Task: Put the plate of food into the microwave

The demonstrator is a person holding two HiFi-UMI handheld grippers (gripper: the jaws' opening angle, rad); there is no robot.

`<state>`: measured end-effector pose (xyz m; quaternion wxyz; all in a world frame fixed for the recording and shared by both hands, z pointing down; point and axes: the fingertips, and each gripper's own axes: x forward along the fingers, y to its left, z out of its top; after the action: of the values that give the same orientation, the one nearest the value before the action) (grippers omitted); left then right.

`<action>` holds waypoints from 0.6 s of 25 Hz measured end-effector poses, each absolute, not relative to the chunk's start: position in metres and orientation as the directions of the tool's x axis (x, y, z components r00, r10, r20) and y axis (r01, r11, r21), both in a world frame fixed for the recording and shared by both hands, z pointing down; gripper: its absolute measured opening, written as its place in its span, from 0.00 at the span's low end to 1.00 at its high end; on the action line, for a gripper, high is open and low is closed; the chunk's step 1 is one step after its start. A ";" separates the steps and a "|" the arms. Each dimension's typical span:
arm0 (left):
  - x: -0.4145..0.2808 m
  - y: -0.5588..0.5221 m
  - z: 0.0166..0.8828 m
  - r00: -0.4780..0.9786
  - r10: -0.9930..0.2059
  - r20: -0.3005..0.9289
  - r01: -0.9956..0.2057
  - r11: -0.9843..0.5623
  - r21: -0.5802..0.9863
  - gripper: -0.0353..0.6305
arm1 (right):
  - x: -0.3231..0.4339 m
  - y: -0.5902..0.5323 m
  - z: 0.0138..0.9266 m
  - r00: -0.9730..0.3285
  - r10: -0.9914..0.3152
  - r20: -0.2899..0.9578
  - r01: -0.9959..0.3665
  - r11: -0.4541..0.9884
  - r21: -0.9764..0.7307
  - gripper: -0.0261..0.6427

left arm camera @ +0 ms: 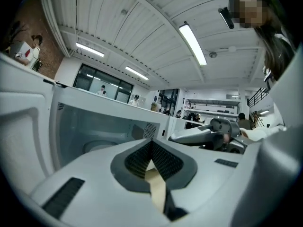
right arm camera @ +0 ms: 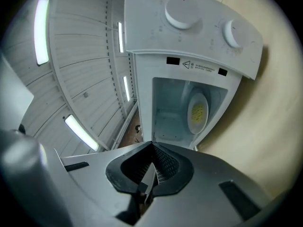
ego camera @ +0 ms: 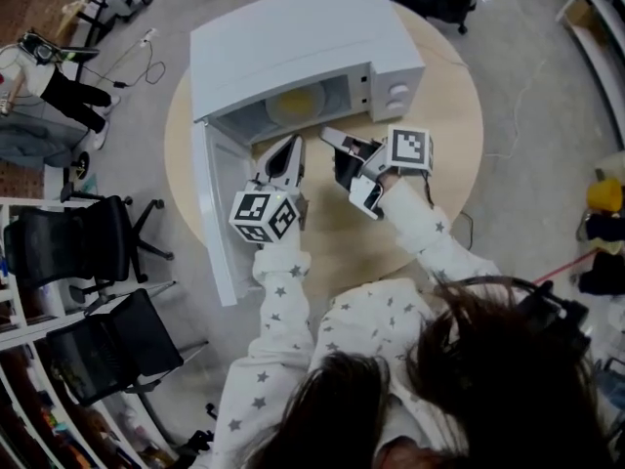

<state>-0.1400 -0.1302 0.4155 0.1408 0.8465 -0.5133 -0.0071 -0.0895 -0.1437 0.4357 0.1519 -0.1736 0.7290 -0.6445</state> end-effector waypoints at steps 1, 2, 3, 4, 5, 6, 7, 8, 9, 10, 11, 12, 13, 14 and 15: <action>-0.139 -0.127 0.409 0.472 -0.873 0.124 -0.867 -0.435 0.242 0.06 | -0.088 -0.139 0.429 -0.899 -0.438 -0.007 -0.051 0.119 -0.992 0.05; -0.137 -0.123 0.403 0.472 -0.874 0.117 -0.867 -0.437 0.238 0.06 | -0.085 -0.135 0.424 -0.905 -0.426 -0.014 -0.046 0.130 -0.991 0.05; -0.133 -0.118 0.399 0.473 -0.874 0.111 -0.867 -0.440 0.233 0.06 | -0.082 -0.130 0.420 -0.910 -0.414 -0.020 -0.042 0.140 -0.989 0.05; -0.129 -0.113 0.396 0.475 -0.873 0.106 -0.866 -0.444 0.229 0.06 | -0.078 -0.126 0.418 -0.914 -0.405 -0.026 -0.038 0.150 -0.988 0.05; -0.125 -0.107 0.392 0.479 -0.872 0.099 -0.865 -0.449 0.226 0.06 | -0.075 -0.121 0.415 -0.917 -0.397 -0.034 -0.031 0.158 -0.987 0.05; -0.121 -0.103 0.389 0.483 -0.871 0.092 -0.862 -0.455 0.225 0.06 | -0.072 -0.117 0.411 -0.919 -0.390 -0.047 -0.019 0.165 -0.986 0.05; -0.118 -0.099 0.386 0.488 -0.869 0.083 -0.858 -0.460 0.226 0.06 | -0.070 -0.113 0.406 -0.921 -0.385 -0.064 -0.004 0.171 -0.985 0.05; -0.114 -0.095 0.382 0.492 -0.867 0.075 -0.855 -0.465 0.228 0.06 | -0.069 -0.111 0.402 -0.922 -0.380 -0.080 0.012 0.177 -0.984 0.05; -0.112 -0.091 0.379 0.496 -0.866 0.069 -0.852 -0.470 0.230 0.06 | -0.067 -0.108 0.398 -0.922 -0.375 -0.093 0.026 0.180 -0.983 0.05; -0.109 -0.088 0.377 0.499 -0.864 0.065 -0.850 -0.474 0.229 0.06 | -0.066 -0.106 0.394 -0.923 -0.370 -0.102 0.037 0.180 -0.983 0.05; -0.106 -0.084 0.375 0.503 -0.862 0.063 -0.848 -0.479 0.228 0.06 | -0.064 -0.103 0.392 -0.924 -0.366 -0.109 0.045 0.179 -0.983 0.05; -0.103 -0.081 0.372 0.509 -0.859 0.062 -0.845 -0.485 0.225 0.06 | -0.062 -0.100 0.389 -0.926 -0.361 -0.113 0.051 0.178 -0.983 0.05; -0.101 -0.079 0.370 0.515 -0.855 0.061 -0.842 -0.492 0.221 0.06 | -0.061 -0.098 0.387 -0.927 -0.355 -0.117 0.056 0.178 -0.982 0.05; -0.099 -0.076 0.368 0.522 -0.851 0.060 -0.839 -0.499 0.218 0.06 | -0.060 -0.095 0.385 -0.929 -0.349 -0.125 0.064 0.180 -0.982 0.05; -0.098 -0.074 0.366 0.527 -0.848 0.058 -0.836 -0.505 0.215 0.06 | -0.059 -0.093 0.382 -0.930 -0.343 -0.135 0.076 0.181 -0.981 0.05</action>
<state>-0.0975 -0.0740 0.3661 0.1087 0.8669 -0.4857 -0.0274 -0.0593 -0.0930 0.3817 0.1650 -0.0890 0.7505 -0.6338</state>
